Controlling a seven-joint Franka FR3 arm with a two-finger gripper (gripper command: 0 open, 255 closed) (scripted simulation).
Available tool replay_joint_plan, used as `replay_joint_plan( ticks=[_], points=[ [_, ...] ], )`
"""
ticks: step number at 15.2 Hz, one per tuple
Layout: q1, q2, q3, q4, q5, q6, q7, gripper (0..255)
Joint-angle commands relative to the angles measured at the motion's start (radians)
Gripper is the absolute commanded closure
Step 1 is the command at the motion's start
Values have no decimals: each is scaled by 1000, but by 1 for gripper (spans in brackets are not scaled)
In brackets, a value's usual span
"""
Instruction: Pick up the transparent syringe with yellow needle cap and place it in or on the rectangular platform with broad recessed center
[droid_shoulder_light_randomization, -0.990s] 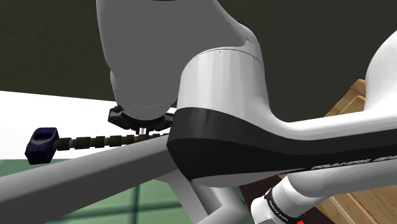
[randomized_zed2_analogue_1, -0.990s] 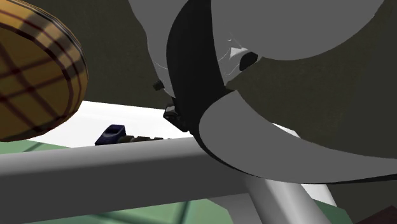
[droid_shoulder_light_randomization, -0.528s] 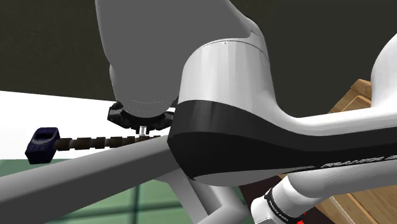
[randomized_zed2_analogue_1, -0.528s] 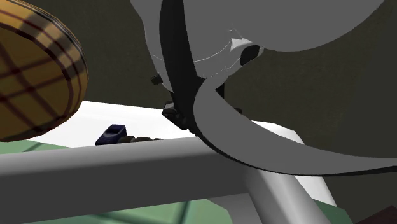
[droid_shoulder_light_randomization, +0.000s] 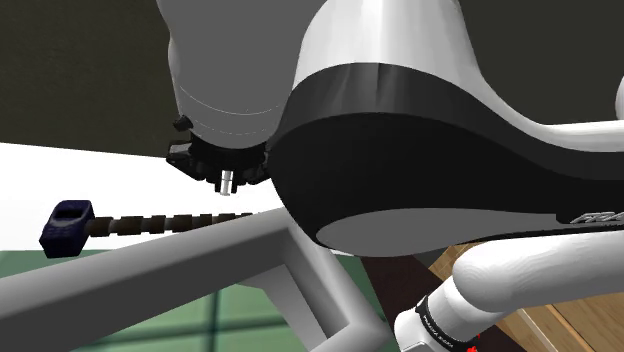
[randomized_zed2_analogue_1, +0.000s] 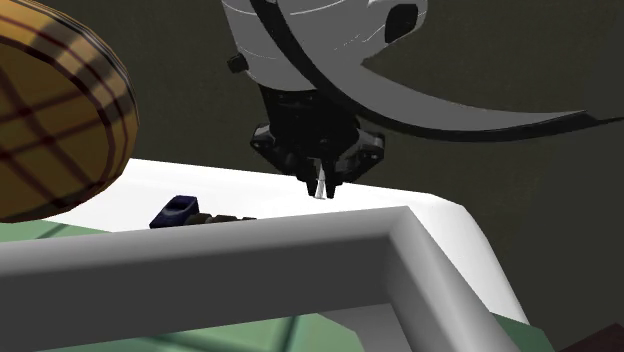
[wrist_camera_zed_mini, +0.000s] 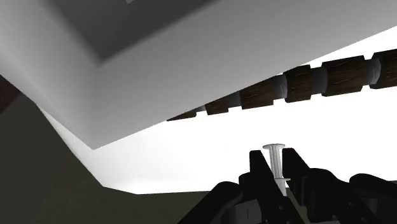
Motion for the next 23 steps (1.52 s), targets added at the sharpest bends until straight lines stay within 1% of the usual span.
replay_joint_plan(
  ticks=[1,8,15,21,23],
  points=[
    [1,-1,-9,24,1,-24,-11,255],
    [-2,2,-27,114,0,-110,-39,255],
    [-19,19,-25,217,-11,-198,-59,255],
    [-42,41,-8,302,-27,-267,-69,255],
    [-42,36,36,302,-21,-274,-26,255]
  ],
)
